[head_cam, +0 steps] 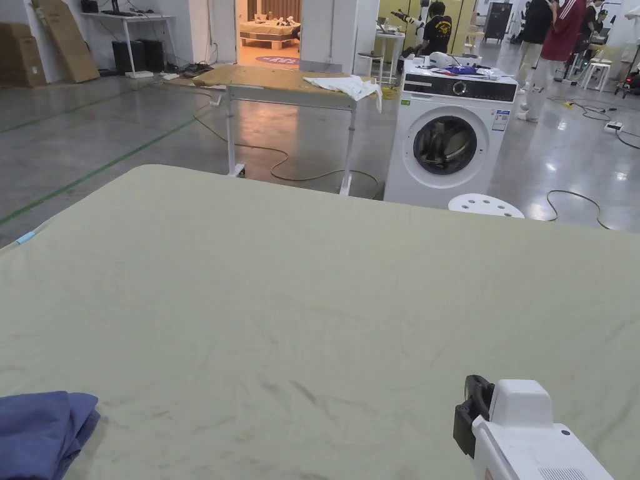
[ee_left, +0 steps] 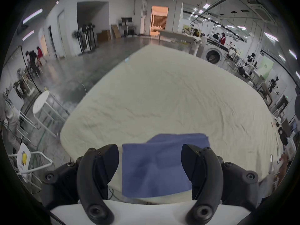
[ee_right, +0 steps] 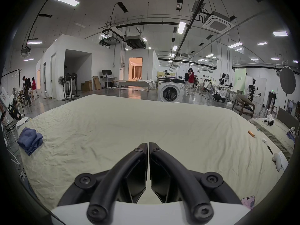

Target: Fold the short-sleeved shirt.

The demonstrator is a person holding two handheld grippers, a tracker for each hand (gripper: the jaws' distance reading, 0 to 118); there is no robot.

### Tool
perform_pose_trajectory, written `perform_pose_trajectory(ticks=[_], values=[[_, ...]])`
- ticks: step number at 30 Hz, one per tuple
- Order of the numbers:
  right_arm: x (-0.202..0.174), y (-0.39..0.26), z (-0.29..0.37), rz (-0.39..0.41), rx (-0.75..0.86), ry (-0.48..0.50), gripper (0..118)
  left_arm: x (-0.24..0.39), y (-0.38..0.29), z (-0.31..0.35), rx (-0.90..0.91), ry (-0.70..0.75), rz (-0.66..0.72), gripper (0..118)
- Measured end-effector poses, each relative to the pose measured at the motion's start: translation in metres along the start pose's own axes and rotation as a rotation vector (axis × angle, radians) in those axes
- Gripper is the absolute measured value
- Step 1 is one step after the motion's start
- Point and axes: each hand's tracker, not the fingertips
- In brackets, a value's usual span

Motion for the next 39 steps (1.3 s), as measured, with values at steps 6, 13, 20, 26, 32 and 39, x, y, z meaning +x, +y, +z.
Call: perform_pose_trajectory(ticks=[6,13,20,26,32,39], values=[[0.003,0.000,-0.001,-0.010,0.001,-0.008,1,0.067,-0.033,-0.015,0.095,-0.185,-0.036,81],[0.007,0.006,-0.003,-0.037,0.019,-0.043,1,0.181,-0.062,-0.032,0.288,-0.235,-0.084,58],[0.007,0.019,-0.002,-0.062,0.068,-0.080,1,0.275,-0.063,-0.028,0.581,-0.205,-0.196,41],[0.006,0.022,0.003,-0.071,0.112,-0.109,1,0.322,-0.065,-0.029,0.666,-0.168,-0.186,1],[0.008,0.021,0.009,-0.084,0.138,-0.126,1,0.343,-0.075,-0.023,0.694,-0.196,-0.194,0],[0.008,0.018,0.009,-0.090,0.116,-0.115,1,0.339,-0.073,-0.020,0.674,-0.204,-0.206,0]])
